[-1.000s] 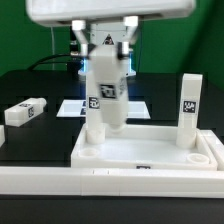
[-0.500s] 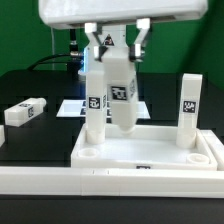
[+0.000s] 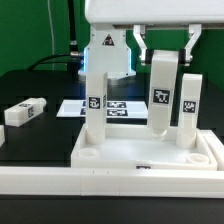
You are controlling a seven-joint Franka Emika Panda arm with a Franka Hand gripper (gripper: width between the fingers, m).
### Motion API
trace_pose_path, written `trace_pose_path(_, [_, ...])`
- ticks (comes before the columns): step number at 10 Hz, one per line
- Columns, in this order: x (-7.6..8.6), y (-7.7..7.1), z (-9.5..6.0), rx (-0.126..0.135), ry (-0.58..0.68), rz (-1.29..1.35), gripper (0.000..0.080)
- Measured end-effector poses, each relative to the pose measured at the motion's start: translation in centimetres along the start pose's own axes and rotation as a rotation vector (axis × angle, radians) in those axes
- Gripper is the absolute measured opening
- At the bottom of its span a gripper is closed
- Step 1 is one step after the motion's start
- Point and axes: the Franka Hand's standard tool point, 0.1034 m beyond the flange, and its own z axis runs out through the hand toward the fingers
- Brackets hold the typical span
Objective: Assemble desk
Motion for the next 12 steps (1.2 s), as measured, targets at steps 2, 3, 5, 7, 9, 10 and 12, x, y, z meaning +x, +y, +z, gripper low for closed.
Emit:
trace_pose_path(2, [-0.5, -1.7, -0.1, 0.035, 0.154, 0.0, 0.0291])
trace_pose_path(3, [-1.0, -2.6, -0.3, 0.053, 0.22, -0.007, 0.0291])
trace_pose_path(5, [-1.7, -3.6, -0.4, 0.065, 0.219, 0.01, 0.0291])
trace_pose_path(7, [-1.8, -3.8, -0.3, 0.066, 0.22, 0.002, 0.0291])
trace_pose_path(9, [-2.0, -3.9, -0.3, 0.067, 0.218, 0.0, 0.0291])
trace_pose_path(10, [-2.8, -4.3, -0.1, 0.07, 0.211, -0.002, 0.0291])
trace_pose_path(12, [-4.2, -5.4, 0.1, 0.077, 0.202, -0.01, 0.0291])
